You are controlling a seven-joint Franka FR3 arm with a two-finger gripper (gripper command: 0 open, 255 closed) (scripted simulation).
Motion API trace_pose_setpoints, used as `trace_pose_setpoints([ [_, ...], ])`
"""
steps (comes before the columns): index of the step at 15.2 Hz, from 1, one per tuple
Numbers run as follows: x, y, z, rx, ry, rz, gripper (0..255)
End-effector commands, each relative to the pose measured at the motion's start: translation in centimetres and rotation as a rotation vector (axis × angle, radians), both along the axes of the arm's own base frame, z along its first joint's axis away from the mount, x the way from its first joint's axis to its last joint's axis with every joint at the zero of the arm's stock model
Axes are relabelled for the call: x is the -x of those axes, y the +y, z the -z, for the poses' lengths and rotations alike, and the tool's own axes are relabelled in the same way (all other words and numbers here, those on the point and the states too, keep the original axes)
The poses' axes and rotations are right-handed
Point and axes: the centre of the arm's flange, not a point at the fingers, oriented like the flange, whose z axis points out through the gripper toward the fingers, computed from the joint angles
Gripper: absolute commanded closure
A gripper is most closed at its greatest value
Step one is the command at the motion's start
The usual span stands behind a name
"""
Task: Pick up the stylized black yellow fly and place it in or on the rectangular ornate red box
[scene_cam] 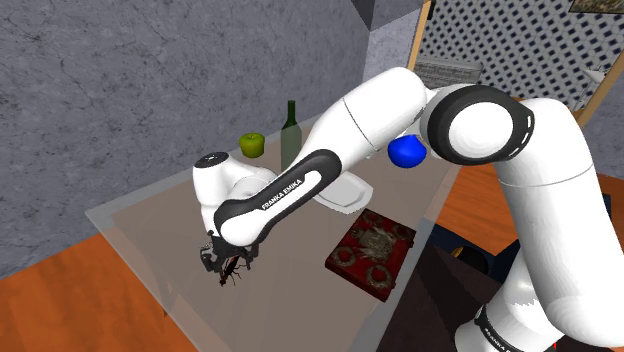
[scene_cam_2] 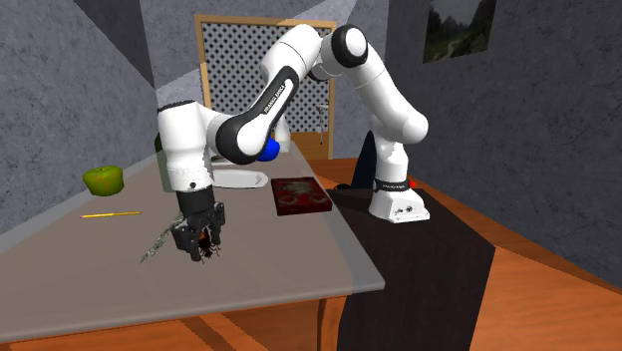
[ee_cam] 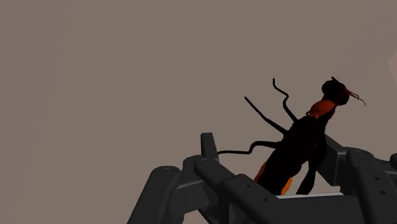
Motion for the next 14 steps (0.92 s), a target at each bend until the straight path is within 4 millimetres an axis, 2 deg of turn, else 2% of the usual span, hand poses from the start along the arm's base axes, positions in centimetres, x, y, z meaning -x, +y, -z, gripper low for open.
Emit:
trace_pose_setpoints([
  [1,0.0,0.0,-0.8,0.0,0.0,0.0,255],
  [14,0.0,0.0,-7.7,0.0,0.0,0.0,255],
])
